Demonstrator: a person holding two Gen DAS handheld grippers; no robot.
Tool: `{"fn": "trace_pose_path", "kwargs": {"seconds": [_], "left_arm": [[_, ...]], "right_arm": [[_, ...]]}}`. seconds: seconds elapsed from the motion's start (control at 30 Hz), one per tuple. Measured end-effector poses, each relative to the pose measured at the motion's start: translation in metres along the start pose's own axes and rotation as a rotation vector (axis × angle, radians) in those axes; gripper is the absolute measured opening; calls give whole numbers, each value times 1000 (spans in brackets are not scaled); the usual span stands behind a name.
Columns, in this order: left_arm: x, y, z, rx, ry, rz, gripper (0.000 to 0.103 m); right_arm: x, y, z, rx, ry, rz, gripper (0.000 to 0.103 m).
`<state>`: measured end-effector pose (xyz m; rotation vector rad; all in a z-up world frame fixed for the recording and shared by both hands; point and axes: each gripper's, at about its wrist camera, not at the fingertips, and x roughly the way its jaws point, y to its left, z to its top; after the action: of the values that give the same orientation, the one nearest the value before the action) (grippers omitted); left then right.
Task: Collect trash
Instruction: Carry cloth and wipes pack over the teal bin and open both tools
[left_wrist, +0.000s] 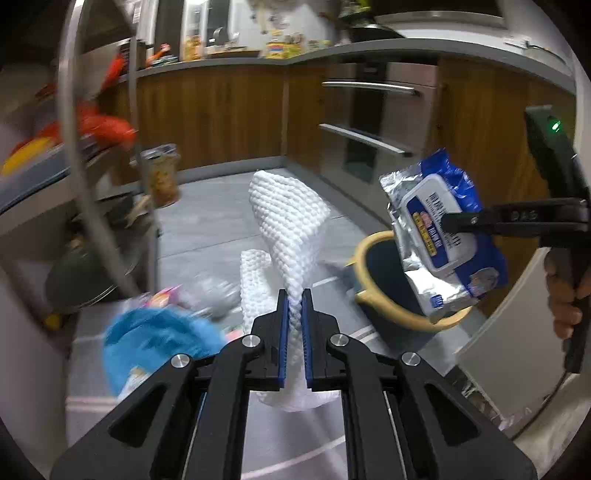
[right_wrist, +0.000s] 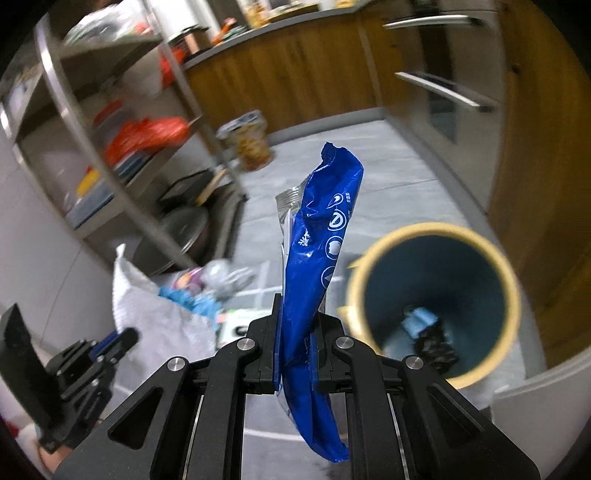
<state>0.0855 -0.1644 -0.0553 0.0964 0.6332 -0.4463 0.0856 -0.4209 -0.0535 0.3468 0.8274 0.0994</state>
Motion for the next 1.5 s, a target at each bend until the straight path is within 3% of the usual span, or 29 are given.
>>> {"fn": "trace_pose_path", "kwargs": {"seconds": [0.27, 0.43, 0.67, 0.93, 1.2, 1.5], "left_arm": [[42, -69, 60, 93, -60, -110, 7], [90, -99, 83, 115, -27, -151, 7], [160, -134, 78, 142, 76, -171, 7], [213, -156, 56, 194, 174, -168, 7], [235, -153, 40, 199, 215, -151, 7], [226, -150, 43, 209, 191, -139, 9]], "right_arm": [[-4, -81, 10, 97, -39, -131, 12], [12, -108, 7, 114, -17, -173, 12], [40, -124, 13, 133, -1, -199, 12], [66, -130, 10, 150, 66, -197, 12], [79, -131, 7, 163, 113, -211, 13], [80, -129, 6, 140, 106, -234, 14]]}}
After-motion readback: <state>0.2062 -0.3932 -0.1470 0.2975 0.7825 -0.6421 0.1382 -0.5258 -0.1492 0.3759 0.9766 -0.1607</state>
